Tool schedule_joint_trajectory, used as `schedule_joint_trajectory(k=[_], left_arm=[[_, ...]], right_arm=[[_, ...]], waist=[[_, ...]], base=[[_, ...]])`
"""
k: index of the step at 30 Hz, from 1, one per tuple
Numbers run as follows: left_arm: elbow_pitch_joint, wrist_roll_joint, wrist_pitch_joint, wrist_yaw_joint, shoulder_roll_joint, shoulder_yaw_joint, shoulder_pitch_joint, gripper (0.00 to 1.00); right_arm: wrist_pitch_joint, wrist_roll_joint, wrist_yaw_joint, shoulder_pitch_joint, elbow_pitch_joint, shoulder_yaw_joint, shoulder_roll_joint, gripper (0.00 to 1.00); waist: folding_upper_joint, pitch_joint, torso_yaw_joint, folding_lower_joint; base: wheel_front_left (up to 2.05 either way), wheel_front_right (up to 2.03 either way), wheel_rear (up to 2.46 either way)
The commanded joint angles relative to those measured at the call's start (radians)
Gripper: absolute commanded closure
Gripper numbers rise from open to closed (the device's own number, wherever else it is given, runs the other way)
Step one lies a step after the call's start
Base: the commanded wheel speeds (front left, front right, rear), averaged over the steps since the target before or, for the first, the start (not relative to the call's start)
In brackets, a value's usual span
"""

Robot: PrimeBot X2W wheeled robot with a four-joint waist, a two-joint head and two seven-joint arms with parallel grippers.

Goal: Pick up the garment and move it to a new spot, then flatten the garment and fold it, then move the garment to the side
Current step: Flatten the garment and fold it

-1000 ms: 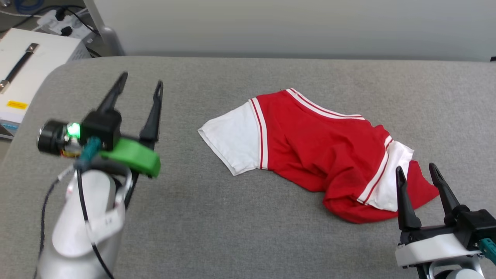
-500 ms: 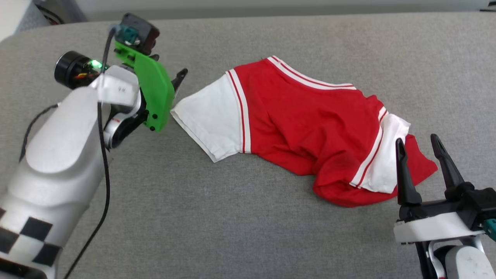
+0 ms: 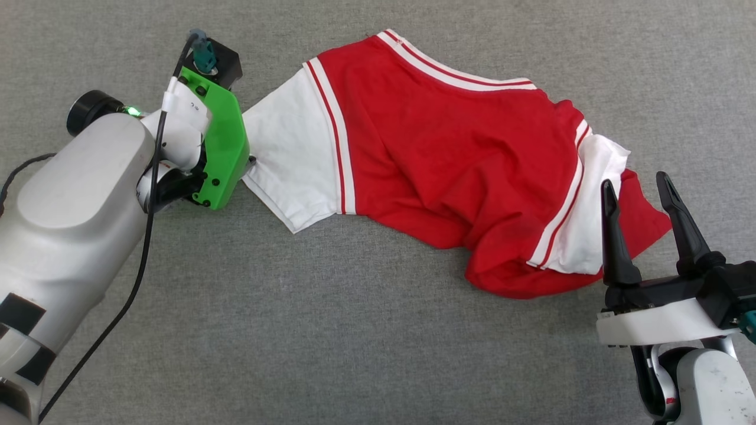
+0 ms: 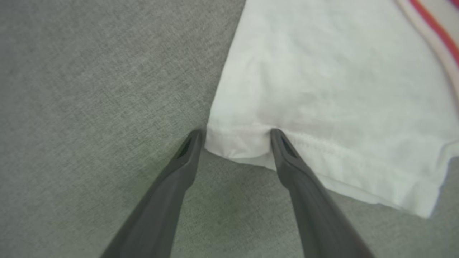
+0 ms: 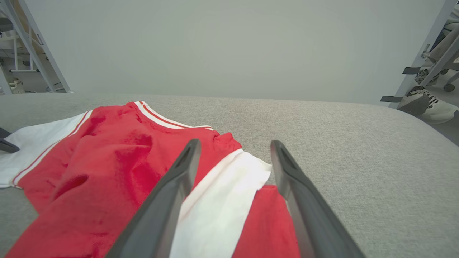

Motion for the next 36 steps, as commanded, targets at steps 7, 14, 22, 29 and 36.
schedule_joint_trajectory(k=[7, 14, 22, 29, 36], left_arm=[[0.018, -0.071, -0.062, -0.003, -0.003, -0.136, 0.025, 1.0], [-0.026, -0.086, -0.249, -0.003, 0.044, -0.169, 0.019, 1.0], [-0.125, -0.152, -0.34, 0.006, 0.182, -0.153, 0.125, 1.0], [-0.153, -0.208, -0.353, 0.07, 0.261, -0.161, 0.275, 1.0], [-0.103, -0.227, -0.419, 0.114, 0.217, -0.168, 0.364, 0.0]], right_arm=[[-0.005, -0.012, -0.001, -0.023, 0.003, -0.005, -0.001, 0.0], [-0.005, -0.011, -0.001, 0.006, 0.016, -0.012, -0.001, 0.0], [-0.005, -0.006, -0.001, 0.05, 0.021, -0.022, -0.001, 0.0], [-0.005, -0.01, -0.001, 0.058, 0.026, -0.023, -0.001, 0.0], [-0.005, -0.018, -0.001, 0.071, 0.036, -0.031, -0.001, 0.0]], waist=[[0.0, -0.01, 0.015, -0.0001], [0.0, -0.096, 0.049, -0.0001], [0.0, -0.164, 0.091, -0.0001], [0.0, -0.171, 0.092, -0.0001], [0.0, -0.194, 0.086, -0.0001]], base=[[0.0, 0.0, 0.0], [0.0, 0.0, 0.0], [0.0, 0.0, 0.0], [0.0, 0.0, 0.0], [0.0, 0.0, 0.0]])
